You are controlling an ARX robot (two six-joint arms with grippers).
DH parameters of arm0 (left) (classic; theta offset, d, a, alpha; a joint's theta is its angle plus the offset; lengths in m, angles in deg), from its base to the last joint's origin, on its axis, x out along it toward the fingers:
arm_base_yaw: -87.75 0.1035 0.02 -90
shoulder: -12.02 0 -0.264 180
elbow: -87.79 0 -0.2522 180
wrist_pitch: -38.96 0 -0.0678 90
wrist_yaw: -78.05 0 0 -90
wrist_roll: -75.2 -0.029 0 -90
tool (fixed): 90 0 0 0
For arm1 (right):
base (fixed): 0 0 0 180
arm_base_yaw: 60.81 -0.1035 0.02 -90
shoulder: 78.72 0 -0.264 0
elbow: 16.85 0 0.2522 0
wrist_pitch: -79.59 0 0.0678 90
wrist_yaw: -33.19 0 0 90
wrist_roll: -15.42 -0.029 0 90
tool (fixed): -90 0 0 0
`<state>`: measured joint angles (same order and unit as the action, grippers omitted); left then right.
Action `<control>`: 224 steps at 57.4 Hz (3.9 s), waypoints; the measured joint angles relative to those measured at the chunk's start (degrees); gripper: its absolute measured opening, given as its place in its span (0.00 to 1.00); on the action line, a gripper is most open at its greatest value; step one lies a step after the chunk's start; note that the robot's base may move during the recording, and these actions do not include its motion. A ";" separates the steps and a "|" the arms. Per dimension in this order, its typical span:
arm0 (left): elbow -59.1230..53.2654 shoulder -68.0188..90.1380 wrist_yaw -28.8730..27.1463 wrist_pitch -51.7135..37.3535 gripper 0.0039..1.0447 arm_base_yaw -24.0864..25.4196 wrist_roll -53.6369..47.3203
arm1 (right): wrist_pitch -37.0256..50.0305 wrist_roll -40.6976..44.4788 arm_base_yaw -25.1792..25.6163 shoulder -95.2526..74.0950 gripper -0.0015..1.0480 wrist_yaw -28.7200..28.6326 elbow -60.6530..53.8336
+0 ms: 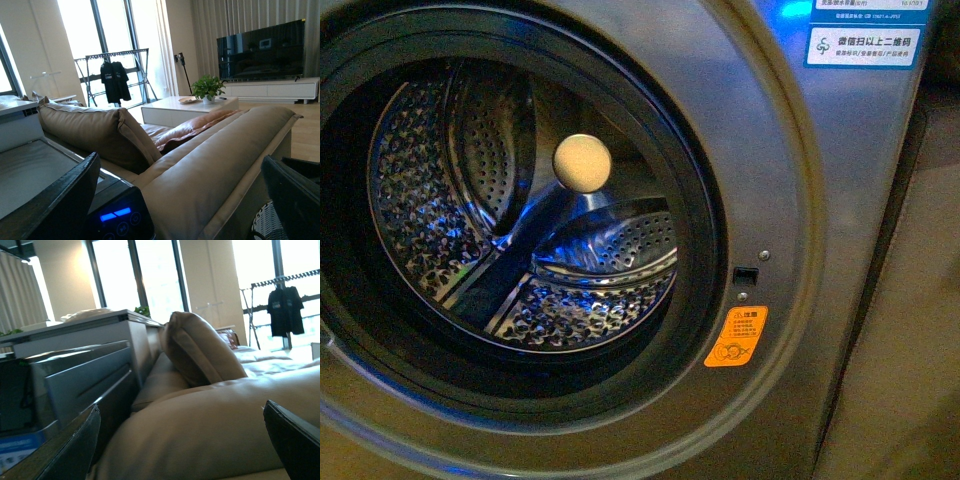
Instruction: Collect clothes from washing machine
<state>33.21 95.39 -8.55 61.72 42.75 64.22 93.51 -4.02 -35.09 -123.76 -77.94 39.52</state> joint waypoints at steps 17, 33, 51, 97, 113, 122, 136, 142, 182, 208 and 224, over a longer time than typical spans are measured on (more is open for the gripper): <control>0.02 0.00 0.02 0.00 0.94 0.00 0.00 | -19.37 17.42 -32.59 13.44 0.69 27.76 -15.63; 0.02 -0.07 0.02 0.00 0.94 0.00 0.00 | -19.26 19.06 -26.10 20.44 0.24 21.46 -26.27; 11.87 4.44 -11.89 18.40 0.94 -0.33 8.13 | -18.03 19.28 -25.86 26.25 0.02 21.20 -33.83; -14.25 -9.55 -20.63 17.05 0.80 27.34 15.21 | -27.69 19.30 -25.83 42.97 0.02 21.03 -40.35; -54.21 -32.41 -15.17 -7.91 0.37 33.00 11.91 | -27.78 19.30 -25.83 44.74 0.02 21.05 -42.23; -70.12 -37.46 -12.35 -14.12 0.13 35.45 11.47 | -27.78 19.30 -25.83 44.76 0.02 21.05 -42.23; -85.83 -46.03 -9.53 -20.98 0.03 38.71 11.41 | -27.78 19.30 -25.83 44.78 0.02 21.05 -42.23; -90.82 -48.78 -7.39 -22.64 0.03 40.22 11.41 | -27.78 19.30 -25.83 44.78 0.02 21.05 -42.25; -106.84 -64.11 -3.37 -23.45 0.03 44.85 11.32 | -27.78 19.30 -25.83 44.78 0.02 21.05 -42.25; -110.14 -71.19 -3.39 -20.13 0.03 44.85 11.32 | -27.78 19.30 -25.83 44.78 0.02 21.05 -42.25; -110.64 -82.01 -3.39 -9.60 0.03 44.85 11.21 | -27.80 19.30 -25.83 44.78 0.02 21.07 -42.25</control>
<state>-77.43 13.38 -11.94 52.12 87.60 75.43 65.71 15.28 -60.93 -78.98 -56.87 -2.73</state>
